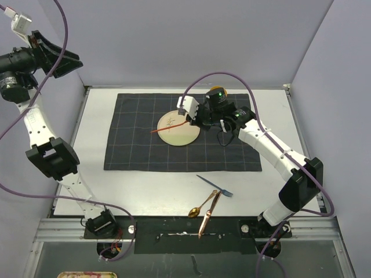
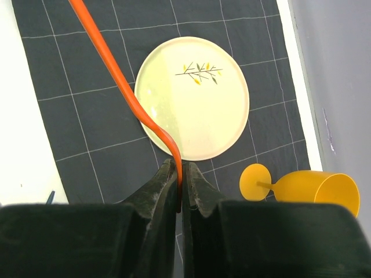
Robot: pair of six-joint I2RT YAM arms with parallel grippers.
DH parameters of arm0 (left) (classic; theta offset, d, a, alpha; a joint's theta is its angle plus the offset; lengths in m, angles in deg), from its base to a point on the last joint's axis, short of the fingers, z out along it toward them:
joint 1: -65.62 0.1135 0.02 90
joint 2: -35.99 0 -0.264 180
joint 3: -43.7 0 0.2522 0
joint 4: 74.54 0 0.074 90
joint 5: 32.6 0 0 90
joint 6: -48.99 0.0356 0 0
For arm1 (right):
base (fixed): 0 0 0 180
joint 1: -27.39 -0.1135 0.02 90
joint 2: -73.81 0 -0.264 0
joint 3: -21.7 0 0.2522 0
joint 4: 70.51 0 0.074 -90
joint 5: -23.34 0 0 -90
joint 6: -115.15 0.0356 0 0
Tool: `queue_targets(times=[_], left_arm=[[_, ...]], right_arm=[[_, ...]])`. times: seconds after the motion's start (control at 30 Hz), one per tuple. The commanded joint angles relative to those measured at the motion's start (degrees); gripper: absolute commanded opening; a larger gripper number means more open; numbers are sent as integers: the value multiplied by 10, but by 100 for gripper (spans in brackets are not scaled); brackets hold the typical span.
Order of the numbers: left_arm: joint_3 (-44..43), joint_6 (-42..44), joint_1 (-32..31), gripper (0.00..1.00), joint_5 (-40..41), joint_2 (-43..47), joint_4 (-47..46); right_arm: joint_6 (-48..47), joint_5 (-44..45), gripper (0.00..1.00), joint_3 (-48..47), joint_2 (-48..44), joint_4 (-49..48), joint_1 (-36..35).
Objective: Set the dinner table for one person
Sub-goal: Adjust the fork.
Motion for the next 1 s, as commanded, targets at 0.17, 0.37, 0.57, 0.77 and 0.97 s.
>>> queue_targets(times=[0.17,0.37,0.57,0.77,0.97], left_arm=[[308,393,33,58,-38,355,100],[478,1048,29,49,215,561,699],[423,1218,-5,35,397,496,974],[564,1331,-95,34,599,533,1013],[706,1460,-137,34,563,581,1016]], right_arm=[[11,3,0,-29,-14,-16,5],[12,2,0,-3,-37,-24,11],[22,-8,0,3,-47,-31,27],[24,-10,0,7,-41,-35,29],[39,-32,0,-29,-5,-15,28]])
